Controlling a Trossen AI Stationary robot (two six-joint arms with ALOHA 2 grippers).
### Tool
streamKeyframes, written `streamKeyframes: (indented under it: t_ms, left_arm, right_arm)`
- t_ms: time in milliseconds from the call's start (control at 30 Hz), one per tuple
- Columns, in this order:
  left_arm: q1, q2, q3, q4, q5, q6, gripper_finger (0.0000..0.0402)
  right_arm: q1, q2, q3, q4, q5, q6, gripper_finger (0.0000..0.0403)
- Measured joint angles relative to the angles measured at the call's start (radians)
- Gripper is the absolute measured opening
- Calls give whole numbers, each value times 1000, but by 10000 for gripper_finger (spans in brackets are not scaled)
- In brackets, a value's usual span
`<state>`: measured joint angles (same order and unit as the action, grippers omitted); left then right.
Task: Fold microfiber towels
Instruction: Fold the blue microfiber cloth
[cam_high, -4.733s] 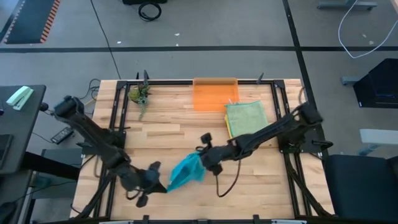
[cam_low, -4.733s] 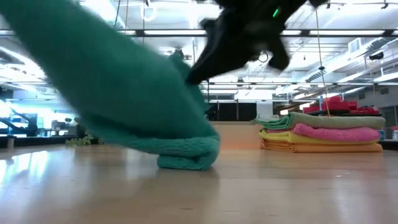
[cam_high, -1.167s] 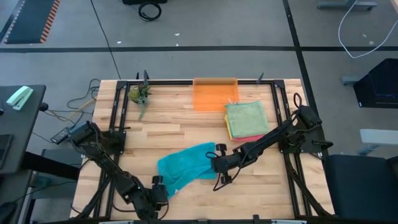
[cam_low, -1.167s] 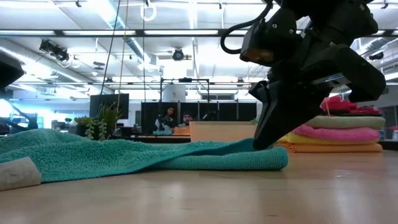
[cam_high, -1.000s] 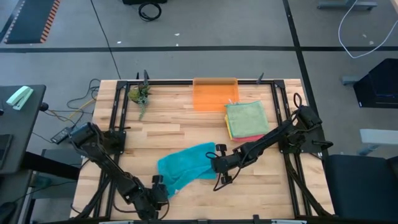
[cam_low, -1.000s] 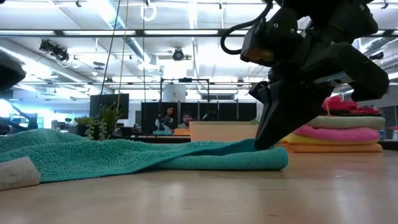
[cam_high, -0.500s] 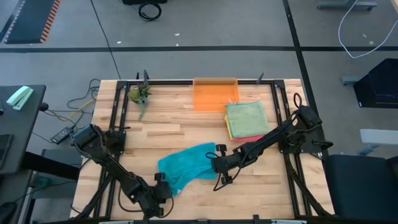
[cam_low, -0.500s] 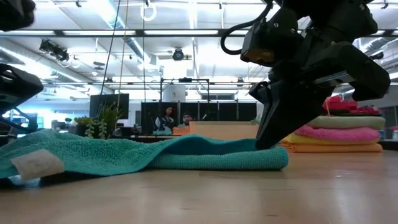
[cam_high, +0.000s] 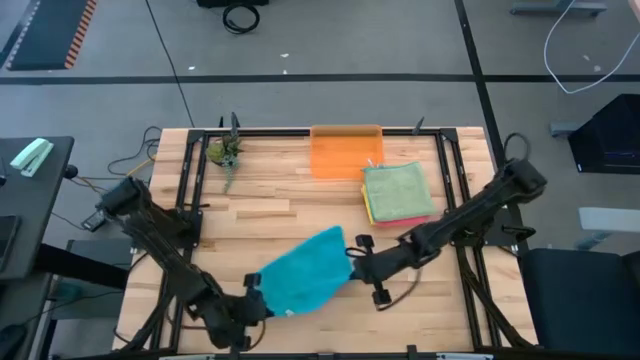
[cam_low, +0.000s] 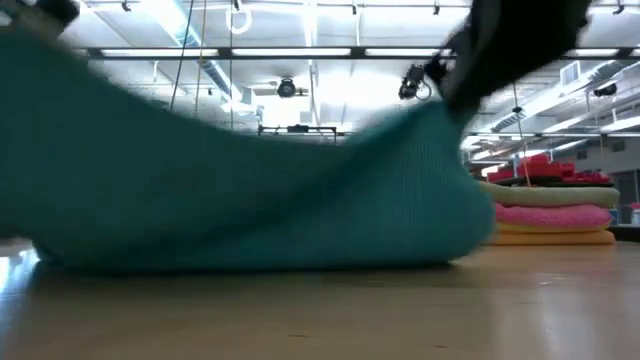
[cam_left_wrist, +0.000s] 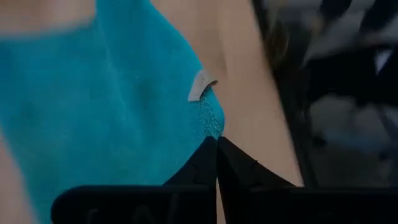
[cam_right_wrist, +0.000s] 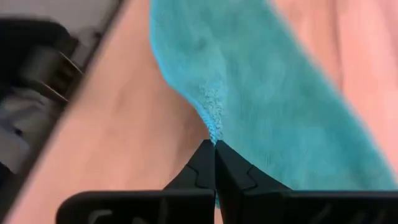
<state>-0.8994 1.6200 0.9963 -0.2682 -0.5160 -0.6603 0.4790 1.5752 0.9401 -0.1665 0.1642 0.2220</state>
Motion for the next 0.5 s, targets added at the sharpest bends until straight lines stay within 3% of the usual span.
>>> streamKeyframes:
  t_ms: [167, 367, 500]
  left_arm:
    - [-16, -141, 45, 22, -122, 116, 7]
    - [-28, -228, 130, 27, -163, 292, 6]
    - [-2, -268, 181, -70, -242, 366, 8]
  right_arm:
    - [63, -170, 9, 2, 16, -68, 3]
    - [151, -317, 90, -14, 24, -208, 3]
    - [125, -335, 189, -133, 151, -314, 3]
